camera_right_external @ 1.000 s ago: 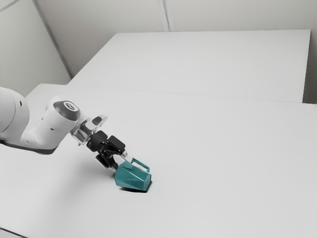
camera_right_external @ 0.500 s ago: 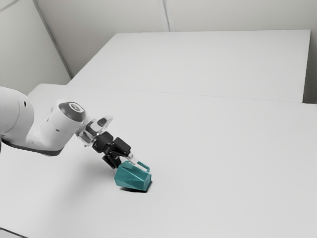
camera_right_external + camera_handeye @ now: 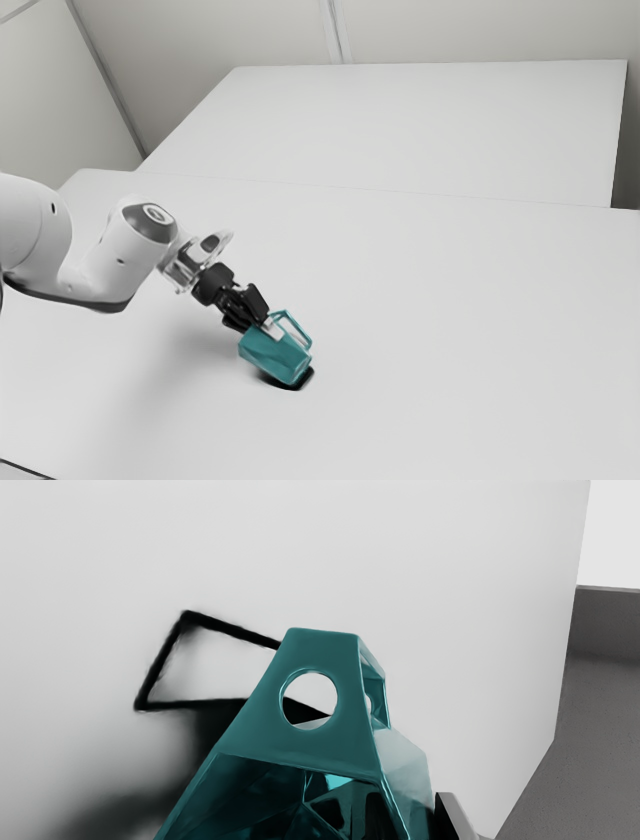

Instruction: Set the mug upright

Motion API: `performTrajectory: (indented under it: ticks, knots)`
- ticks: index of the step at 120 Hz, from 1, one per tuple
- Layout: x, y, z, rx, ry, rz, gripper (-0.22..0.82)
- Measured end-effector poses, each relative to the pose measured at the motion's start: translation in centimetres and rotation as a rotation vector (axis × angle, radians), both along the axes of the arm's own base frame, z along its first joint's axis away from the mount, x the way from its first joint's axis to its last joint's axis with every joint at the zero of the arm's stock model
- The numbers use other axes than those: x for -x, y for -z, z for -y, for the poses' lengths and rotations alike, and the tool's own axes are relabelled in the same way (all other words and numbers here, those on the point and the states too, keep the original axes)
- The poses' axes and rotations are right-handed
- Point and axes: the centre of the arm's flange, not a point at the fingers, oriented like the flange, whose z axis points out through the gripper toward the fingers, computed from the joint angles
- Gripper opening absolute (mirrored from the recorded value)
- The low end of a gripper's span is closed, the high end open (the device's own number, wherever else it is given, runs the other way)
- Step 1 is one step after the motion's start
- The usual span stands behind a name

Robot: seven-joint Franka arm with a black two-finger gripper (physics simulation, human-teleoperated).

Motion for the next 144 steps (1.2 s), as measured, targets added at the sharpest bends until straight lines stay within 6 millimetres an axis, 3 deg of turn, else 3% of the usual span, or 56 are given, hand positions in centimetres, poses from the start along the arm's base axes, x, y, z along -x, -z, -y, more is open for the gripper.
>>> performTrajectory:
  ticks: [10,57,78,144]
  knots:
    - [-0.6,-0.9,0.5,-0.002,0.013,0.021,-0.13]
    - [-1.7,-5.4,1.7,-0.043,0.082,0.096,-0.14]
    - [-1.7,-6.1,2.2,-0.114,0.144,0.114,-0.14]
    - [-3.0,-8.6,0.8,-0.326,0.203,0.219,-0.14]
